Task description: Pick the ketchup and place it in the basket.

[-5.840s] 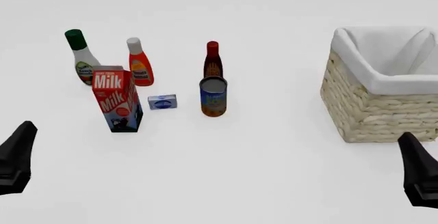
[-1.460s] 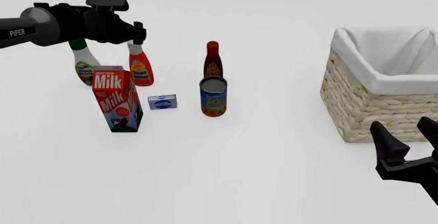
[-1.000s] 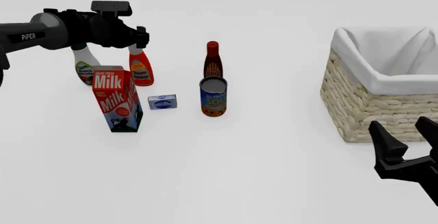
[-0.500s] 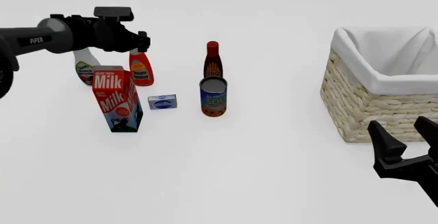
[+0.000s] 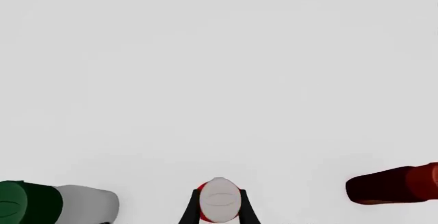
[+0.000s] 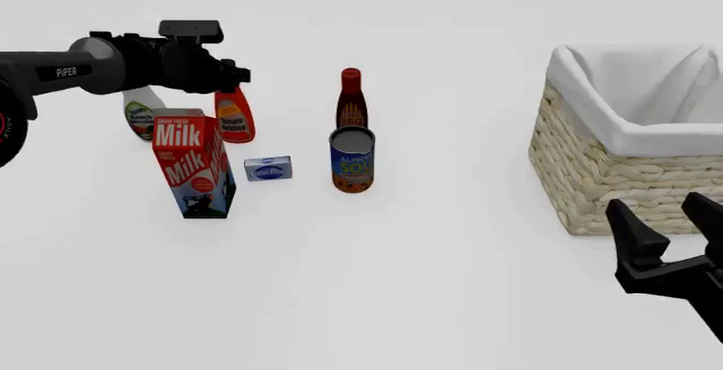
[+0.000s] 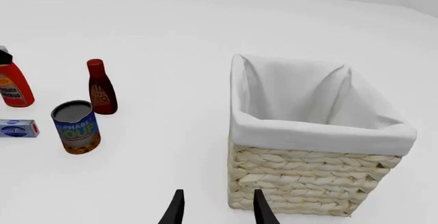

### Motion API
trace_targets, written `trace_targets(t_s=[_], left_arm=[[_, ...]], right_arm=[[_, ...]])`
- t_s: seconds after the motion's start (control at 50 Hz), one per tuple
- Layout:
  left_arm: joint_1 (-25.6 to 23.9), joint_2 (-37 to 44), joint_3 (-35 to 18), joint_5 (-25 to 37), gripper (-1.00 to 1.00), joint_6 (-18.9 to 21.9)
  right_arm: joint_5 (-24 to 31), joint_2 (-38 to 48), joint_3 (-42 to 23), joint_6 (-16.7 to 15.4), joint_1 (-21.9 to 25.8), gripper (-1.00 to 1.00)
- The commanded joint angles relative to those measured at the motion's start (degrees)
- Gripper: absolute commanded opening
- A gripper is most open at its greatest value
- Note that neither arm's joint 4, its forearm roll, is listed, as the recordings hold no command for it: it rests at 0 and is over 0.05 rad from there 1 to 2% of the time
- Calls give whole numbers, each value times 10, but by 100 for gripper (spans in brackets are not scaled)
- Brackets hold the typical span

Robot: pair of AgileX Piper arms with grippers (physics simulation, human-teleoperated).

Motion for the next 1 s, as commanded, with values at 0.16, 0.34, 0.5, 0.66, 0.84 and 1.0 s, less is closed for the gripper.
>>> trace_targets(t_s=[0.16,0.34,0.5,0.66,0.84,1.0], left_arm=[[0,-42,14,2,-100,7],[1,-79,4,14,-100,23],[1,-100,-13,31,-100,27],[-3,-122,-7,37,-100,26],[-18,-175,17,51,-100,26],[-29,-225,36,72,-100,15]], right_arm=[[2,-4,0,1,2,100],[10,-15,0,2,2,100],[19,-27,0,3,3,100],[30,-41,0,1,1,100],[54,-76,0,3,2,100],[80,-109,0,-13,-2,100]])
